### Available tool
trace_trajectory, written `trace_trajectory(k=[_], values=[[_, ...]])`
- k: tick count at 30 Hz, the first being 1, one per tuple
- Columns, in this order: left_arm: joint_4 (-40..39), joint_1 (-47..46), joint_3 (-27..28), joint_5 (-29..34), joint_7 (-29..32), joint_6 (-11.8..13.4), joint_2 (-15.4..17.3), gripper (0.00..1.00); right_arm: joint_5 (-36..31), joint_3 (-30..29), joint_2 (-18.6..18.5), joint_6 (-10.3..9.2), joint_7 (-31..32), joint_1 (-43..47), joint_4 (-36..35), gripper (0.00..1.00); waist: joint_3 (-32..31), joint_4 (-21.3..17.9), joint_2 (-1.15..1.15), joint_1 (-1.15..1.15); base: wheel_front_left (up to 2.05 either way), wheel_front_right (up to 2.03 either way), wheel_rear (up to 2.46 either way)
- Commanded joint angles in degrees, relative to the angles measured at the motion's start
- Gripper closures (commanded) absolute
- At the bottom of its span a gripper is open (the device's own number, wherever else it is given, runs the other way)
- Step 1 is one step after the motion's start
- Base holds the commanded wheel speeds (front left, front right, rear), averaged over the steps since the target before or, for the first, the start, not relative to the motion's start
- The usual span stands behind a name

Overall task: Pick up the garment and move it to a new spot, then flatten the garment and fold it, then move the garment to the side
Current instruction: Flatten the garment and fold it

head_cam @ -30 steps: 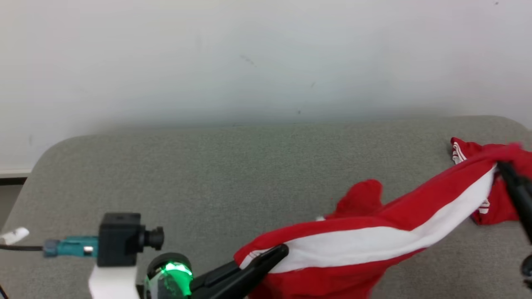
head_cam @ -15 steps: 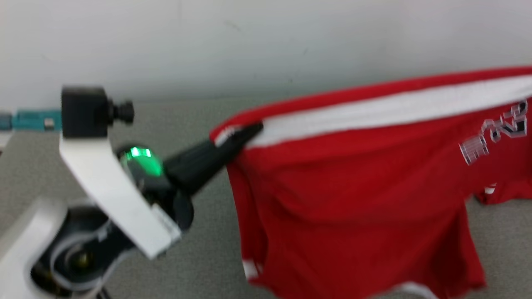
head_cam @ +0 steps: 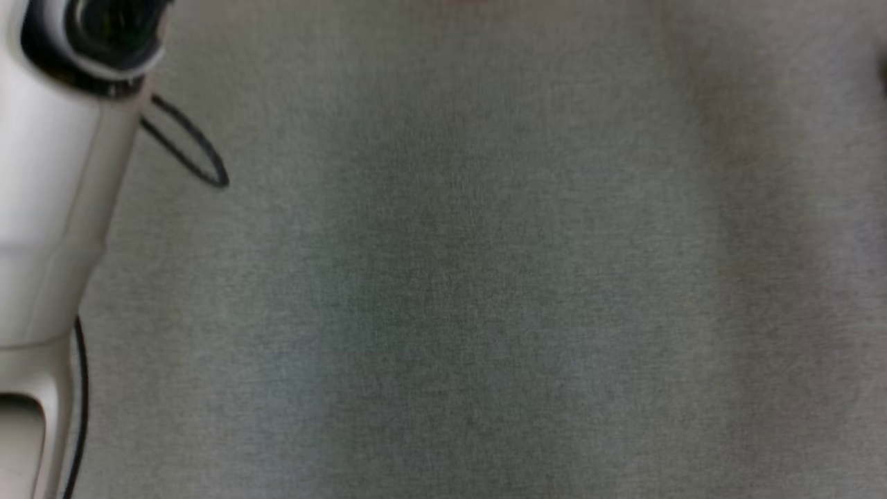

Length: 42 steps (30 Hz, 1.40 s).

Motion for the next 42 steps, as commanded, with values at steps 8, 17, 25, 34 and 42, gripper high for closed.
trace_trajectory(k=[8,17,25,34,42], values=[[15.4,-0.2,-4.6,3.2,-10.5,-4.1,-3.3,1.0,0.1,6.3,-0.1,0.02,-6.5,4.0,7.4,1.0,7.7,-0.2,0.0,-0.02,0.0,0.0,0.0],[7.2,20.4,-16.4,-3.4,-16.2,-4.4,4.5,1.0,4.4,14.2,-10.1,0.01,-11.8,29.0,0.2,1.0,1.2,0.0,0.0,-0.02,0.0,0.0,0.0],[0.3,39.8,-22.5,-4.9,-20.5,-3.2,9.9,1.0,5.0,16.6,-16.1,0.0,-11.7,51.8,-4.7,1.0,-7.7,-0.6,0.0,-0.02,0.0,0.0,0.0],[-11.2,63.7,-26.1,-9.2,-23.8,4.4,12.5,1.0,3.8,14.3,-19.2,-0.05,-11.5,74.0,-7.9,1.0,-15.4,-1.1,0.0,-0.02,0.0,0.0,0.0],[-23.9,70.0,-27.2,-11.2,-22.8,7.6,14.9,1.0,5.7,6.8,-18.8,-0.05,-10.3,85.7,-16.9,1.0,-16.5,1.7,0.0,-0.02,0.0,0.0,0.0]])
